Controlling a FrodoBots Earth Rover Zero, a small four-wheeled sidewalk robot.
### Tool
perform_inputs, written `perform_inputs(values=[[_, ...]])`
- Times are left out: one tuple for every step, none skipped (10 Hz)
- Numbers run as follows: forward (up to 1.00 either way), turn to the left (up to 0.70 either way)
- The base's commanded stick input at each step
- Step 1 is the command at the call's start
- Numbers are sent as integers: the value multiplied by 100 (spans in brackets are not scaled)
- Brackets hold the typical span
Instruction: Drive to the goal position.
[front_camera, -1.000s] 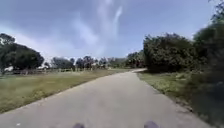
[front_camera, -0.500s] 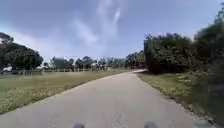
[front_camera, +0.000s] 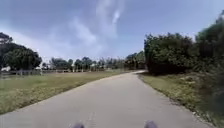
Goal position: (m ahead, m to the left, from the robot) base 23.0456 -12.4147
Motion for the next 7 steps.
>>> perform_inputs(values=[[70,0],[70,0],[70,0],[70,0],[70,0],[70,0],[70,0]])
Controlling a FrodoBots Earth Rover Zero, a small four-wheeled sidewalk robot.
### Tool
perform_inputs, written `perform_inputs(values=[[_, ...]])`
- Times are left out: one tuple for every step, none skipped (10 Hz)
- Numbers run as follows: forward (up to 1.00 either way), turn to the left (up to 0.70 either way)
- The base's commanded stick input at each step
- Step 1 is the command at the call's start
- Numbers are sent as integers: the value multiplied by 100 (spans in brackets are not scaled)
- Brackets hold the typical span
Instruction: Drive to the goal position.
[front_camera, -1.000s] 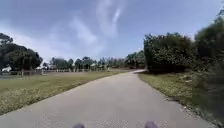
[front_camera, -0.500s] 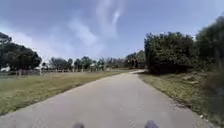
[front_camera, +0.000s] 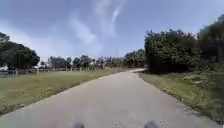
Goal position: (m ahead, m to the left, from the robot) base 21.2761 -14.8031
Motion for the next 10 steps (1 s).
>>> perform_inputs(values=[[70,0],[70,0],[70,0],[70,0],[70,0],[70,0],[70,0],[70,0],[70,0],[70,0]])
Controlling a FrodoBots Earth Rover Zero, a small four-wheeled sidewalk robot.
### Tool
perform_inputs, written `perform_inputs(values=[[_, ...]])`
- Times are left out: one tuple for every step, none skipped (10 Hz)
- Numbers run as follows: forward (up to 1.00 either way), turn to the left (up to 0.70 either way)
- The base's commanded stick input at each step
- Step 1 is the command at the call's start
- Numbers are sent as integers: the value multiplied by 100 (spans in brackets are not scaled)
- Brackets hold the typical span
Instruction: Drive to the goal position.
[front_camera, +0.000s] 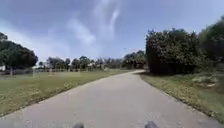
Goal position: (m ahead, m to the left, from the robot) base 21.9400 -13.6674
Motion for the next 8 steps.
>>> perform_inputs(values=[[70,0],[70,0],[70,0],[70,-5],[70,-14],[70,-14],[70,-1],[70,0]])
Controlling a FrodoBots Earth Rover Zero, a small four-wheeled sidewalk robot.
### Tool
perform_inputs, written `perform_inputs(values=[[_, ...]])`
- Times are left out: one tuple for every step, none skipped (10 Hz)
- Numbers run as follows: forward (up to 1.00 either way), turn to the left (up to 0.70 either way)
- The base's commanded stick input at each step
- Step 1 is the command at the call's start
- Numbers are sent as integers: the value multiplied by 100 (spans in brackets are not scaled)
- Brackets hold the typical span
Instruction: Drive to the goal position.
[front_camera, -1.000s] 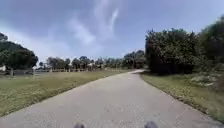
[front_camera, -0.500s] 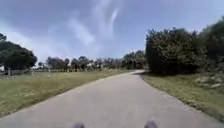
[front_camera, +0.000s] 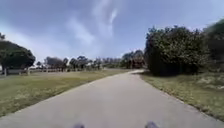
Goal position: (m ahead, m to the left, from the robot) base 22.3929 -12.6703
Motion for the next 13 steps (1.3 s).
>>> perform_inputs(values=[[70,0],[70,0],[70,0],[70,0],[70,0],[70,0],[70,0],[70,0],[70,0],[70,0],[70,0],[70,0],[70,0]])
